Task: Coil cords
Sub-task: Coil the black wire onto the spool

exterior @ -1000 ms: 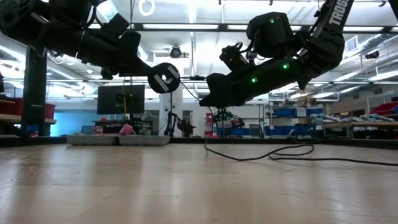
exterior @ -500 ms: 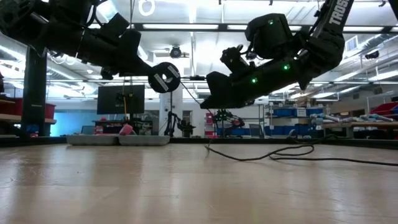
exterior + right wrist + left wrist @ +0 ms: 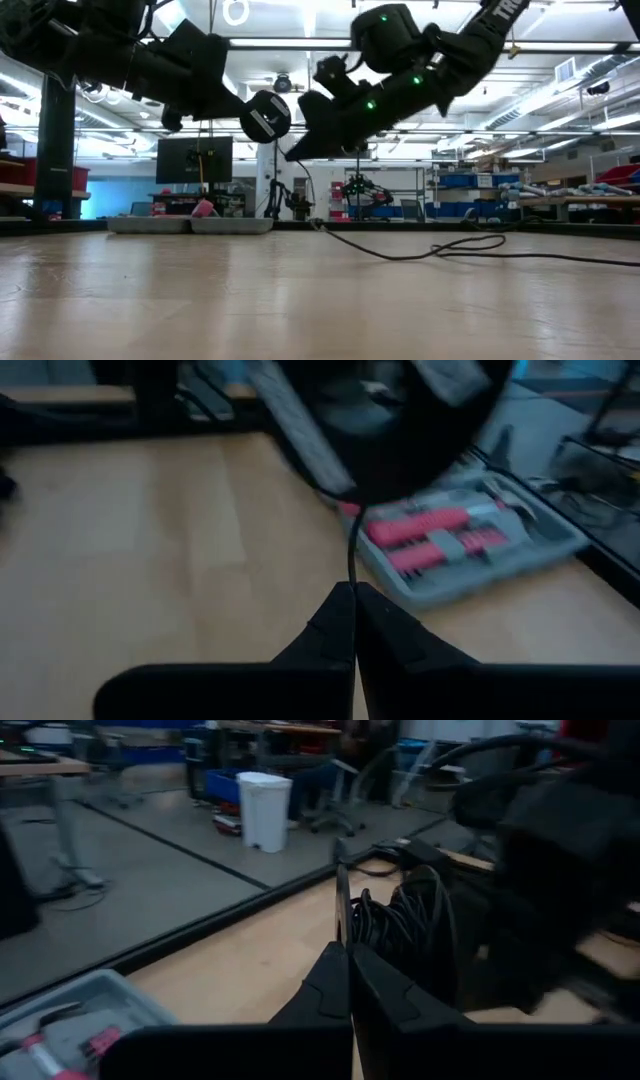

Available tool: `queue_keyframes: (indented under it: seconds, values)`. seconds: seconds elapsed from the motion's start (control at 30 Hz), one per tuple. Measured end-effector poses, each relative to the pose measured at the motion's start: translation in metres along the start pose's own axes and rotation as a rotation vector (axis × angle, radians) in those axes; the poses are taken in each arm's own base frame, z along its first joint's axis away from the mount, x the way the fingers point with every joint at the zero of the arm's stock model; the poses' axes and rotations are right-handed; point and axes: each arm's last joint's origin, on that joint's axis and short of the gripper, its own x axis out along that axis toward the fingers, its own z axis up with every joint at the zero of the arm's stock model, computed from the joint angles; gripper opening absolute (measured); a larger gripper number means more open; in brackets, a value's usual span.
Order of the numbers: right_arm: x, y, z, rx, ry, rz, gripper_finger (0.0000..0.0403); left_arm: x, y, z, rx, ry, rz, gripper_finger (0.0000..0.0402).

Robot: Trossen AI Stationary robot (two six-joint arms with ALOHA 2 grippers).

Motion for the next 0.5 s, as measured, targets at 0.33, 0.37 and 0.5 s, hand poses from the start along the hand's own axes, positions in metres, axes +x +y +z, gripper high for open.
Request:
queue_keyframes:
  seconds: [0.33, 0.37, 0.5]
  values:
    - [0.005, 0.006, 0.022, -0.01, -0.003, 0.139, 0.0, 0.0, 0.003, 0.001, -0.04, -0.027, 0.111, 0.0]
    - [0.005, 0.006, 0.023, -0.004, -0.001, 0.144, 0.0, 0.0, 0.003, 0.001, -0.049, -0.028, 0.113, 0.0]
    - [0.005, 0.007, 0.024, 0.002, -0.009, 0.171, 0.0, 0.0, 0.003, 0.0, -0.053, -0.027, 0.119, 0.0]
